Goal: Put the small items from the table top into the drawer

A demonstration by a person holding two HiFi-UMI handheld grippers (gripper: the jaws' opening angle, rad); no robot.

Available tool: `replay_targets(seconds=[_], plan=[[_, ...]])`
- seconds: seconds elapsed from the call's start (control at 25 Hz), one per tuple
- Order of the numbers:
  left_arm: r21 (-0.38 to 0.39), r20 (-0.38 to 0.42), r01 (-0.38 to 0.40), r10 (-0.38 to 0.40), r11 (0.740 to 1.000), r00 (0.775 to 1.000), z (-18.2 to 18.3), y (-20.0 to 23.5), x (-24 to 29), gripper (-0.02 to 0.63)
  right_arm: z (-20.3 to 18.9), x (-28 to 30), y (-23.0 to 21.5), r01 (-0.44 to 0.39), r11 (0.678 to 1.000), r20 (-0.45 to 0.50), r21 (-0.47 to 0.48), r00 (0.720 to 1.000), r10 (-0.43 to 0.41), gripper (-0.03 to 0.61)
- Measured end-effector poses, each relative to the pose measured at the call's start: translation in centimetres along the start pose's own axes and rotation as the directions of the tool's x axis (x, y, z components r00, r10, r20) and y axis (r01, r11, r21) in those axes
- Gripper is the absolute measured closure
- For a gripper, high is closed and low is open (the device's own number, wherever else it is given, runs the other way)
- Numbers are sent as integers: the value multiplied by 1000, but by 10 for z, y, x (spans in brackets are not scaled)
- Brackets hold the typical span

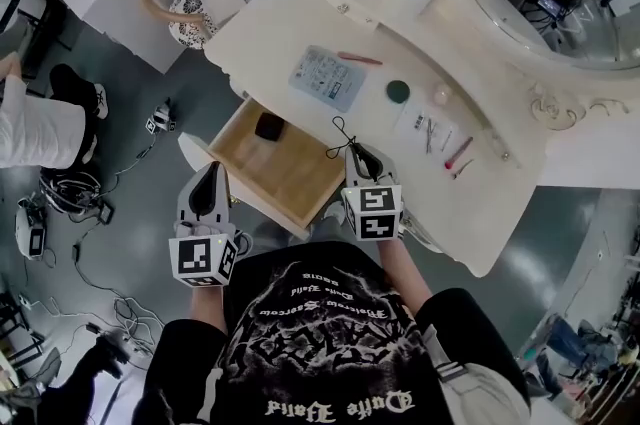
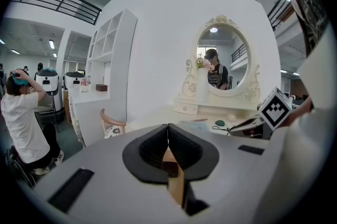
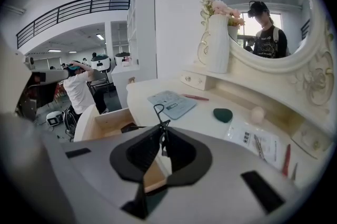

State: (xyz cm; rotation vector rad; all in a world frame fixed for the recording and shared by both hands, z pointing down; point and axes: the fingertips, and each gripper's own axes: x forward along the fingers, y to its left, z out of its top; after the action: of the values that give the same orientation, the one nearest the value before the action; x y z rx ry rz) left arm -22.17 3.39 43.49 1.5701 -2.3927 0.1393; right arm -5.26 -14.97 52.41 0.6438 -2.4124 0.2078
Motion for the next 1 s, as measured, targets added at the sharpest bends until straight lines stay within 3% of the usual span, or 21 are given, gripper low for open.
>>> replay_targets(seconds=[0.52, 1.0], plan=[[-5, -20, -5, 5, 1000, 1000, -7, 25, -4, 598, -6, 20, 61, -111, 993, -32, -29, 993, 110, 535], [-6, -36, -14, 14, 1000, 999, -13, 53, -6, 598, -22, 43, 92, -140, 990, -86, -4, 986, 139, 537]])
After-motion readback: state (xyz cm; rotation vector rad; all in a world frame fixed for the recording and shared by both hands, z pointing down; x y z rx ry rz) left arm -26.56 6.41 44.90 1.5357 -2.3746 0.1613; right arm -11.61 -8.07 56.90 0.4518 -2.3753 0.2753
